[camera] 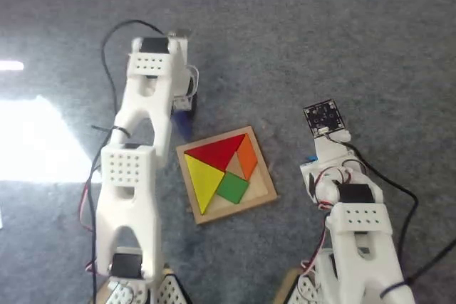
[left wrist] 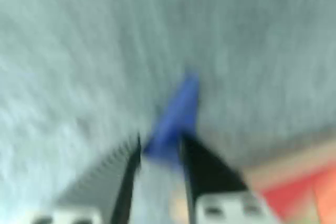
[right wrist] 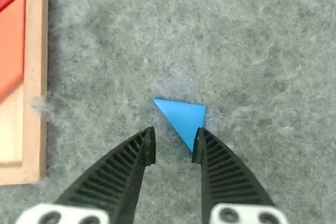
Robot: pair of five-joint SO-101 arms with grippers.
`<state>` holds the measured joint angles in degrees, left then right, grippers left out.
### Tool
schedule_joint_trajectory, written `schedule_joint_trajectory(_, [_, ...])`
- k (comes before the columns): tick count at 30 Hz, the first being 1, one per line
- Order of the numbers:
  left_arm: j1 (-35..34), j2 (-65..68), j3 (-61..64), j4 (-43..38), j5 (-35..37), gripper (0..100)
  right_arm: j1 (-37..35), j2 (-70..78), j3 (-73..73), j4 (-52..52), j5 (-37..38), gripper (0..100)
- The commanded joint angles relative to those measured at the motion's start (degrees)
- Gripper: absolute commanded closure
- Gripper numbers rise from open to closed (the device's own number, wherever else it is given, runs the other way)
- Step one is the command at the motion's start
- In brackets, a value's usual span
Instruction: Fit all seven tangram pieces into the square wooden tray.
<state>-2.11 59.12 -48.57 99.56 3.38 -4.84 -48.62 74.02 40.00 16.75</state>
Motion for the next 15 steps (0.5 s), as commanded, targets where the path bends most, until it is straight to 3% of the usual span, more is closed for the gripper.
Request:
schedule_joint_trajectory(1, [0.0,-1.76,2.07,1.14,0.44,99,-0.31,-1.71,-0.35,-0.66,0.7,86.3])
schedule_joint_trajectory(8, [2.55,-13.98,12.44,1.05,-0.79,99,-0.31,-1.71,-0.35,-0.66,0.7,86.3])
schedule_joint_trajectory(15, [3.43,-13.71,15.34,0.79,-2.73,99,-0.31,-1.71,-0.35,-0.66,0.7,86.3])
